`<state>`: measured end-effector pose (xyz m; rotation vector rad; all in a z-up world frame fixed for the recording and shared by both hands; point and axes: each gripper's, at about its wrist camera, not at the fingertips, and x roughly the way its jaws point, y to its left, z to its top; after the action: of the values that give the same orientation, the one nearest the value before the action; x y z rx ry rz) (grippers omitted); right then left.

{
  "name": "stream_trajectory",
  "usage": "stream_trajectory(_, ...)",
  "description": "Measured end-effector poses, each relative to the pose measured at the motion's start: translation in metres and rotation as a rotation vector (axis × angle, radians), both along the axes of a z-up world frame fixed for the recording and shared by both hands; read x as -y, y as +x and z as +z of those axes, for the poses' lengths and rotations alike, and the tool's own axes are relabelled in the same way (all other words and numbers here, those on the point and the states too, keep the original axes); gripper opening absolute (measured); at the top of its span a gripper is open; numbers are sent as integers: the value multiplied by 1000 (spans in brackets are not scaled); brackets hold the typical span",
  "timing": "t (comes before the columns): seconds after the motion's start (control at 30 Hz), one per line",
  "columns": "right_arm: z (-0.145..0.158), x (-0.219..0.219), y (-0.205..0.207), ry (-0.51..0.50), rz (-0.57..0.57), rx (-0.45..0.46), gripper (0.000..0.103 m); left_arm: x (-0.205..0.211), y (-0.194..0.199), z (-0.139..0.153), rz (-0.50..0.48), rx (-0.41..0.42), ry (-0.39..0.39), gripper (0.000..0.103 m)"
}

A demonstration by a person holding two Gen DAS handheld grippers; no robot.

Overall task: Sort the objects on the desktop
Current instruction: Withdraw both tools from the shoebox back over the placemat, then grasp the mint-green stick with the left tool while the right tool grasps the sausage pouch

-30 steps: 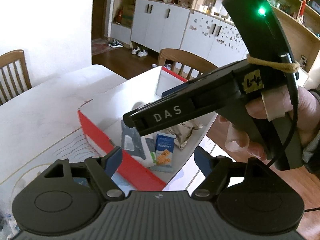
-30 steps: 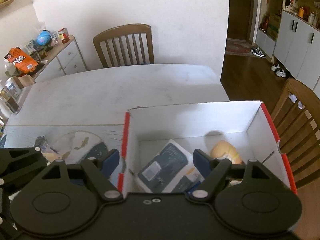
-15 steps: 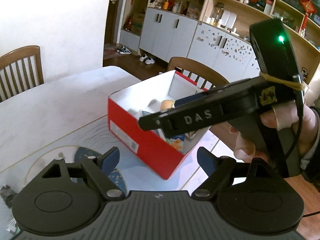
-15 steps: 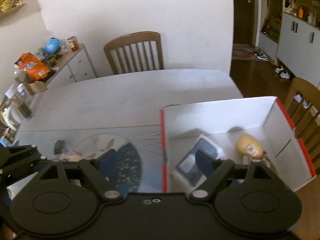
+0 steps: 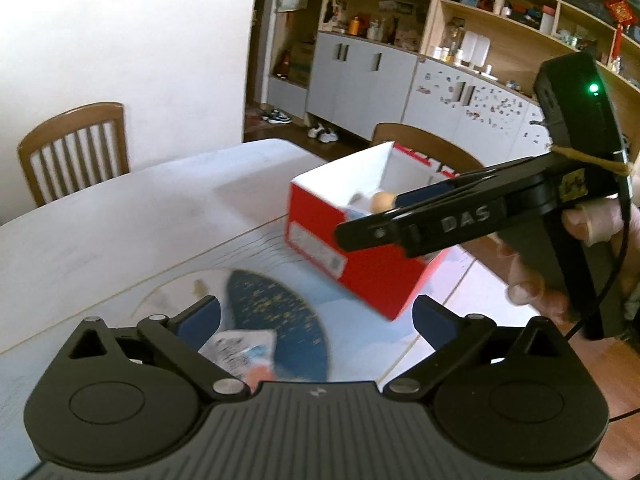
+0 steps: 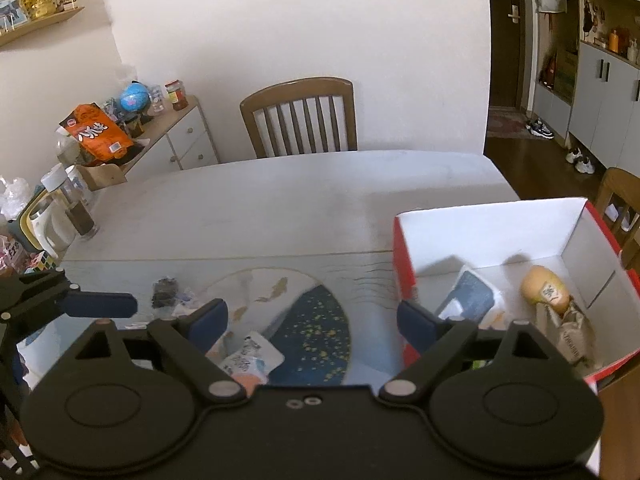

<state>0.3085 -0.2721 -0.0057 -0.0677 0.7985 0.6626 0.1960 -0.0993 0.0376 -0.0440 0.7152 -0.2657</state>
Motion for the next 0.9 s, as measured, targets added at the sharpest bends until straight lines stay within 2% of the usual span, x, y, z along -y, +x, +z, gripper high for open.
stream_trajectory(0.23, -17, -21, -16, -25, -8, 3, 92, -40, -21, -22, 80, -3, 50, 103)
stream_trajectory(0.4, -30, -38, -26, -49, -4, 10, 92, -64, -31, -36, 115, -17, 22, 103)
stream_trajectory(0.7, -58, -60, -33, -90, -16, -22, 92, -90, -45, -62, 153, -31, 53, 103)
stream_trajectory(0.9, -76, -73, -34, -127, -16, -36, 92, -101, -47, -79, 156, -47, 30, 103)
